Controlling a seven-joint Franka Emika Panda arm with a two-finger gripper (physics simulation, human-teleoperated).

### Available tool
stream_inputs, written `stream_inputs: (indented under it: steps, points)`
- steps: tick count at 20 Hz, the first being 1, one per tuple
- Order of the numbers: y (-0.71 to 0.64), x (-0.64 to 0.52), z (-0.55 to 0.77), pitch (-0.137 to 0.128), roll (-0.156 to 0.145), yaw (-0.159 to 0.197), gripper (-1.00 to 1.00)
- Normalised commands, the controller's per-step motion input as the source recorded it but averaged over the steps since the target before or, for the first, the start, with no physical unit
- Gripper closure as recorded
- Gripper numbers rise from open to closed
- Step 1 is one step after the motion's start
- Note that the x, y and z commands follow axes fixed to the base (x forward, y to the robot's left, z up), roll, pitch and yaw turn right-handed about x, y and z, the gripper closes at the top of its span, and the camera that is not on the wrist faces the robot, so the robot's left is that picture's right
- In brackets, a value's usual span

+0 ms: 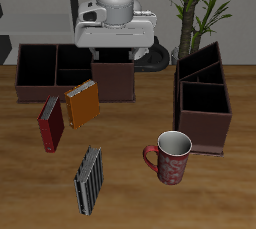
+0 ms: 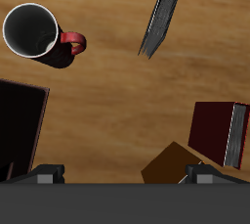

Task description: Place the striped book into the left desk caddy's back compartment

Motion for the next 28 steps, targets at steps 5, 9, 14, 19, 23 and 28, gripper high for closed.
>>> stream_inputs:
  steps: [5,9,14,19,23,28]
  points:
    - [-0.12,0.3,0.11,-0.033,-0.01,0.013,-1.0]
    - [-0.08,0.3,0.11,-0.027,0.036,-0.013,-1.0]
    - [-0.12,0.32,0.09,-0.026,-0.013,-0.011,-1.0]
    - [-0.15,0.35,-0.02,-0.02,-0.042,0.009,-1.0]
    - [-0.17,0.32,-0.07,-0.01,-0.035,0.008,-1.0]
    - [-0.17,0.3,-0.07,-0.017,0.023,-0.013,-1.0]
